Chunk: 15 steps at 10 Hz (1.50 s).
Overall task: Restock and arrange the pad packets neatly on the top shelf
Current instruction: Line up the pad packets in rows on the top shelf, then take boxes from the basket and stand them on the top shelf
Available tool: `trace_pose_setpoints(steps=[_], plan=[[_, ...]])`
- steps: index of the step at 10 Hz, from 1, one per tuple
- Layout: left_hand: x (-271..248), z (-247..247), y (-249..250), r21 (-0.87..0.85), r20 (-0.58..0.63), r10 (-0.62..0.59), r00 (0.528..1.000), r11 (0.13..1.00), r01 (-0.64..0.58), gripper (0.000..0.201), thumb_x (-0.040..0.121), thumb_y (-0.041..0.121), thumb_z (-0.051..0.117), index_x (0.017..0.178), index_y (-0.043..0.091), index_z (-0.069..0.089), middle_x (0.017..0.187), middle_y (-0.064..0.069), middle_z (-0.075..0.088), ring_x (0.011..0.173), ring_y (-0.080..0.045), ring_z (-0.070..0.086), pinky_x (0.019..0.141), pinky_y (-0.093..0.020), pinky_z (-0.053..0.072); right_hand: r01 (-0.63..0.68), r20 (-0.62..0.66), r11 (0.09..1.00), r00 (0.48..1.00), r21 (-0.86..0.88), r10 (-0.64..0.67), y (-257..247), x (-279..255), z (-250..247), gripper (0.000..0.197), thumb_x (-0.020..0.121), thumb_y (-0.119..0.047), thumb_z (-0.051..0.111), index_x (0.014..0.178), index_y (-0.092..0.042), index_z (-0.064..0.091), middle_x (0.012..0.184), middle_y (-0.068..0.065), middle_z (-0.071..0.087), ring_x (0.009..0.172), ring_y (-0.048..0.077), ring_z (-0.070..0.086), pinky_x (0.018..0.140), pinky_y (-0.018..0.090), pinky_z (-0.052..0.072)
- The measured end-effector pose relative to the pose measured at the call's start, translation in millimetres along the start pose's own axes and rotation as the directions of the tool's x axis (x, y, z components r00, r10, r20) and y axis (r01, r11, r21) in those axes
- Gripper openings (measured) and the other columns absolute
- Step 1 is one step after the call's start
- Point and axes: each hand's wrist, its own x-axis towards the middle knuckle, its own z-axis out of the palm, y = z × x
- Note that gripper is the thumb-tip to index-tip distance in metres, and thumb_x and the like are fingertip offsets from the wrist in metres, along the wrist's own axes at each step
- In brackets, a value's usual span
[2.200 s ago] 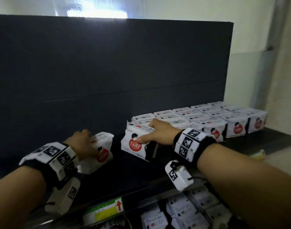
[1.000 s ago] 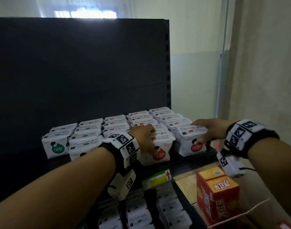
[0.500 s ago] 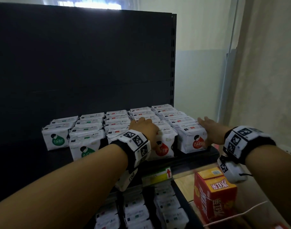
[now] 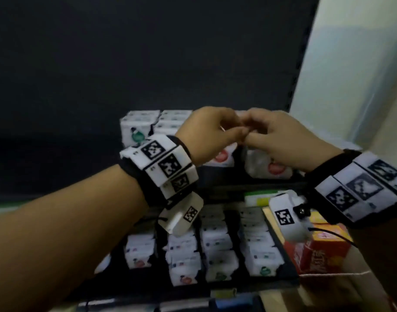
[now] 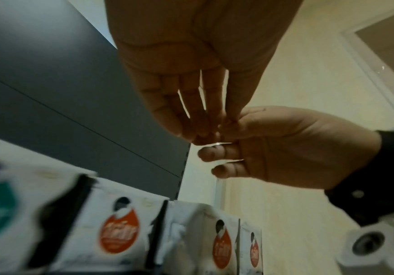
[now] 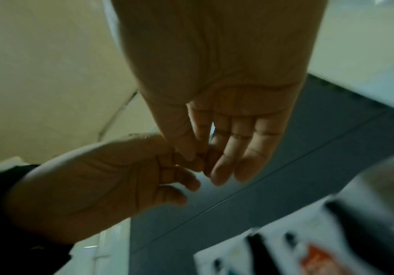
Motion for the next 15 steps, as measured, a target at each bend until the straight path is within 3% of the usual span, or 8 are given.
trace_pose_setpoints(steps=[2,4,5,7,9,11,13,15], plan=[[-142,-75,-92,0.066,0.253,-0.282,0.925,0.959,0.275,0.012,0.090,0.022,0.063,0.097,0.017,0.071,0.096,-0.003,0.072,0.091,-0.019,0.066,0.085,-0.037,0.051,0.097,0.517,0.991,0.846,0.092,-0.131,-46,9,165,0.014,0.084,-0.019,0.066,0.095,-0.019,0.059,0.097,0.009,0.065,0.094,0.029,0.061,0.086,0.048,0.048],[-281,-115,-183,0.196,0.188,-0.713,0.675,0.701,0.686,0.011,0.089,0.028,0.063,0.092,0.019,0.070,0.077,0.006,0.066,0.064,0.002,0.056,0.071,-0.023,0.048,0.156,0.831,0.986,0.539,0.062,-0.138,-65,-10,323,0.023,0.088,-0.023,0.066,0.110,-0.018,0.063,0.093,0.000,0.065,0.078,0.009,0.058,0.071,0.018,0.046],[-340,-131,-207,0.222,0.153,-0.836,0.528,0.549,0.806,0.018,0.089,0.028,0.063,0.095,0.012,0.071,0.085,-0.006,0.069,0.073,-0.012,0.062,0.070,-0.027,0.052,0.234,0.915,0.968,0.367,0.086,-0.170,-77,-26,371,0.027,0.090,-0.036,0.061,0.115,-0.026,0.060,0.098,-0.007,0.066,0.087,0.010,0.062,0.082,0.026,0.051],[-467,-160,-235,0.078,0.038,-0.977,0.210,0.213,0.974,0.019,0.091,0.023,0.061,0.103,0.011,0.069,0.086,-0.002,0.067,0.077,-0.014,0.062,0.068,-0.027,0.054,0.157,0.950,0.985,0.293,0.069,-0.113,-90,-55,462,0.035,0.094,-0.032,0.058,0.126,-0.018,0.056,0.096,-0.006,0.055,0.087,0.009,0.055,0.075,0.020,0.043],[-534,-166,-279,0.139,0.007,-0.999,0.040,0.041,0.989,0.015,0.091,0.022,0.060,0.103,0.020,0.069,0.100,-0.010,0.070,0.094,-0.029,0.065,0.082,-0.039,0.054,0.046,0.950,0.992,0.295,-0.119,0.100,-84,-84,521,0.040,0.094,-0.024,0.058,0.124,0.002,0.057,0.128,0.019,0.058,0.115,0.031,0.056,0.094,0.034,0.044],[-595,-149,-365,0.272,0.071,-0.996,-0.061,-0.039,0.962,0.019,0.087,0.029,0.066,0.105,0.021,0.069,0.081,0.000,0.066,0.071,-0.017,0.061,0.059,-0.020,0.043,-0.341,0.859,0.898,0.330,-0.278,0.391,-58,-127,590,0.038,0.095,-0.018,0.056,0.119,0.011,0.055,0.079,0.023,0.053,0.071,0.020,0.046,0.062,0.026,0.034],[-675,-86,-433,0.506,0.228,-0.966,-0.122,0.010,0.863,0.028,0.086,0.032,0.066,0.113,0.023,0.065,0.120,-0.006,0.061,0.108,-0.026,0.058,0.088,-0.032,0.046,-0.702,0.715,0.647,0.285,-0.299,0.639,-28,-197,674,0.031,0.094,-0.011,0.055,0.121,0.004,0.058,0.109,0.023,0.062,0.106,0.033,0.061,0.097,0.041,0.047],[-748,1,-475,0.540,0.361,-0.910,-0.203,0.027,0.841,0.037,0.097,0.026,0.049,0.128,0.006,0.055,0.132,-0.010,0.056,0.119,-0.026,0.054,0.077,-0.021,0.044,-0.701,0.766,0.610,0.142,-0.369,0.627,-4,-287,754,0.034,0.093,-0.013,0.058,0.123,0.004,0.059,0.119,0.019,0.062,0.109,0.032,0.060,0.093,0.034,0.044]])
